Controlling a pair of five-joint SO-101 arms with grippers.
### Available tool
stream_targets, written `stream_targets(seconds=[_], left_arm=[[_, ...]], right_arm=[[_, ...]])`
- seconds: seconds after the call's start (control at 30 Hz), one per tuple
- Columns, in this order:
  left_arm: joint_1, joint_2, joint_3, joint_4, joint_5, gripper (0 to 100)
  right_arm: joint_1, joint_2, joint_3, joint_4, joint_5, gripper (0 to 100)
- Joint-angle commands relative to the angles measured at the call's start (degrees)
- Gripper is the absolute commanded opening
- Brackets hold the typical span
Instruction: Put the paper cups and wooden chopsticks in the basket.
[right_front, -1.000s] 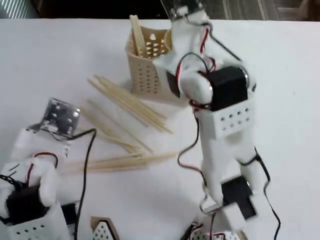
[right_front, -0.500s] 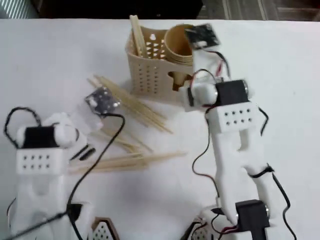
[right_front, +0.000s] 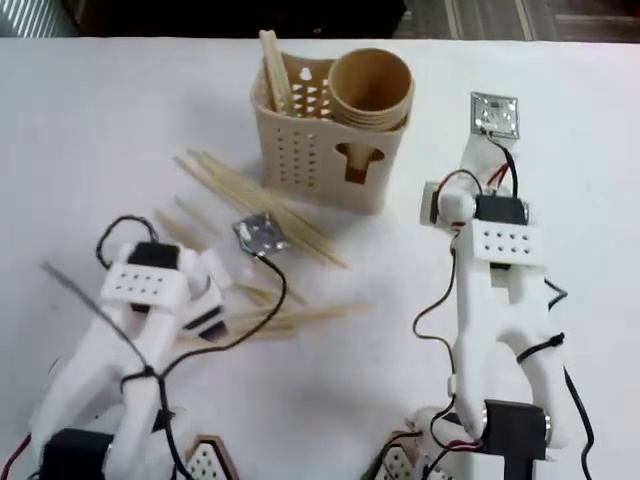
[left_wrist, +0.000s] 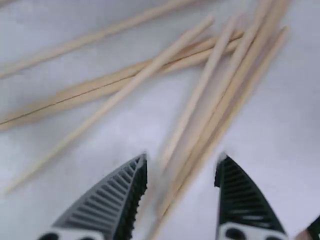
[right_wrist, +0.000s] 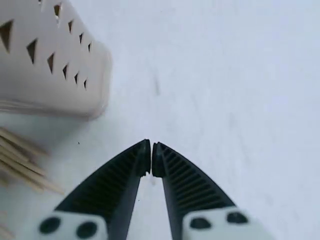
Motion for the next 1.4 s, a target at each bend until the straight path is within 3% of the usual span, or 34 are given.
stream_targets(seconds=[0.0, 0.23, 0.5, 0.73, 1.2, 1.37], left_arm=[[1.8, 3.8, -0.2, -2.5, -0.3, 23], [1.9, 11.3, -3.7, -2.9, -0.3, 22], [7.4, 15.9, -4.2, -2.9, -0.4, 7], [8.1, 15.8, -4.2, -2.4, -0.2, 2], [7.9, 15.4, -14.5, 14.5, -0.3, 2], [8.1, 6.2, -15.0, 20.2, -0.6, 2]], right_arm=[[1.0, -2.4, -0.3, -1.7, -0.4, 2.1], [1.1, -2.5, -0.1, -1.6, -0.4, 2.1], [1.1, -2.7, 0.0, -1.4, -0.4, 2.1], [1.1, -2.4, 0.0, -1.4, -0.4, 2.1], [1.1, -2.4, 0.0, -1.4, -0.4, 2.1], [1.1, -2.4, 0.1, -1.4, -0.4, 2.1]])
